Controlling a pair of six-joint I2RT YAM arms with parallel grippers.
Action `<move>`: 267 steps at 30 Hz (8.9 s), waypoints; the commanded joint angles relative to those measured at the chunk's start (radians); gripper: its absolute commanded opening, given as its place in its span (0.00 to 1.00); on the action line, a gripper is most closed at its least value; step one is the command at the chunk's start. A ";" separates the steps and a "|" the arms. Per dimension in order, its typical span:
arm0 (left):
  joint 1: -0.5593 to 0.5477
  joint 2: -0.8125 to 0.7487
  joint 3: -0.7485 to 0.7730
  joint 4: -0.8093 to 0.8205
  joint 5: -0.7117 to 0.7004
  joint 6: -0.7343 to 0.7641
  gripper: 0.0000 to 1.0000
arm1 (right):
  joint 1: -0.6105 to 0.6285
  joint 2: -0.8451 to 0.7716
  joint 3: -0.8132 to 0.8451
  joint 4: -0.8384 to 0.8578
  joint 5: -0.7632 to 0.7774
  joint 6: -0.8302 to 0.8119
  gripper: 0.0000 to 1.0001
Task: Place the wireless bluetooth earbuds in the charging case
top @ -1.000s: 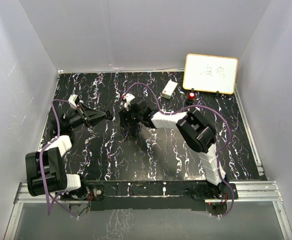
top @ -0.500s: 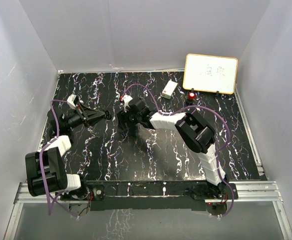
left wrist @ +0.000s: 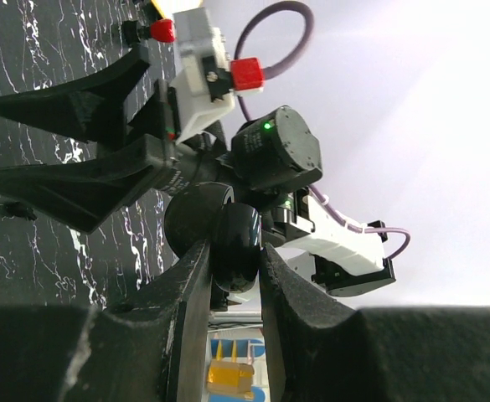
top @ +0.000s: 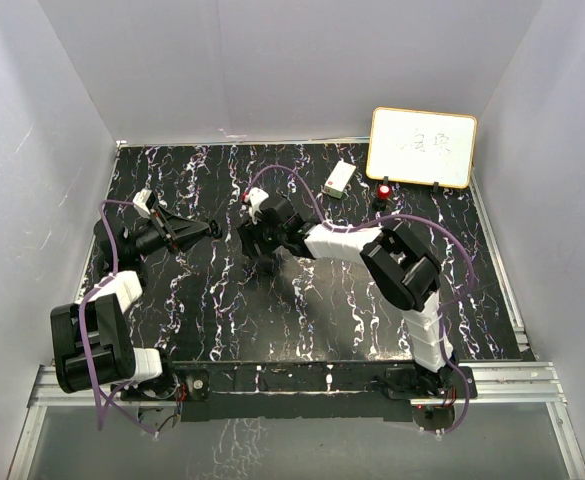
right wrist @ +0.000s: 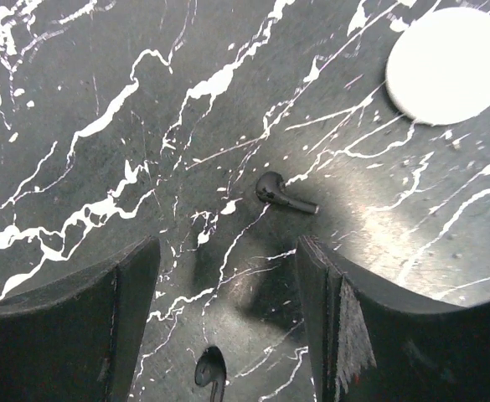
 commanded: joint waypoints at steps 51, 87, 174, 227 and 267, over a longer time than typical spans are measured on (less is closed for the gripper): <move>0.016 -0.044 -0.022 0.071 0.006 -0.045 0.00 | -0.106 0.009 0.020 0.087 -0.284 -0.128 0.66; 0.012 -0.050 -0.027 0.024 0.009 -0.010 0.00 | -0.032 -0.265 -0.337 0.126 -0.148 0.051 0.63; -0.057 0.015 0.025 0.030 -0.043 -0.005 0.00 | 0.133 -0.153 -0.264 -0.014 0.451 0.030 0.36; -0.058 0.013 0.021 0.024 -0.045 0.002 0.00 | 0.063 -0.216 -0.303 -0.028 0.400 0.058 0.34; -0.058 0.019 0.015 0.024 -0.052 0.001 0.00 | 0.053 -0.334 -0.341 0.073 0.355 0.026 0.09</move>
